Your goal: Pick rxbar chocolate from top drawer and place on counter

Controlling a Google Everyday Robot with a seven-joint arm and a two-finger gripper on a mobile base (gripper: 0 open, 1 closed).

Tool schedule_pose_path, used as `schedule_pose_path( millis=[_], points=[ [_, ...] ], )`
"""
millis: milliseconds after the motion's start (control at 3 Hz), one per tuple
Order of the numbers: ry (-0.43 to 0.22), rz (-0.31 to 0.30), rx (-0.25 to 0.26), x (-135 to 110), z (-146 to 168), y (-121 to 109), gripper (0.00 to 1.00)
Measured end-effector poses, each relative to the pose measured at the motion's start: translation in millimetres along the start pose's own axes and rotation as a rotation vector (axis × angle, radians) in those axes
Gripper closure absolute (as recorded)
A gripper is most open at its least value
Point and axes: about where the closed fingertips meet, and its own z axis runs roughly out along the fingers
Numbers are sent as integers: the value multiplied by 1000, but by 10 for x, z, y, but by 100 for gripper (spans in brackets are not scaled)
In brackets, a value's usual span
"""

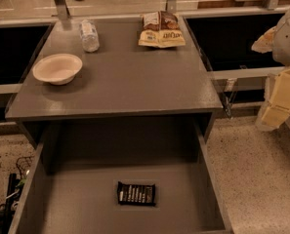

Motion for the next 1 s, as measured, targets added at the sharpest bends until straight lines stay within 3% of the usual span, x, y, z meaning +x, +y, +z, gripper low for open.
schedule_pose_path(
  millis=[667,1000],
  points=[
    [-31,18,-19,36,114,47,0],
    [-34,39,-69,120,363,129,0]
  ],
)
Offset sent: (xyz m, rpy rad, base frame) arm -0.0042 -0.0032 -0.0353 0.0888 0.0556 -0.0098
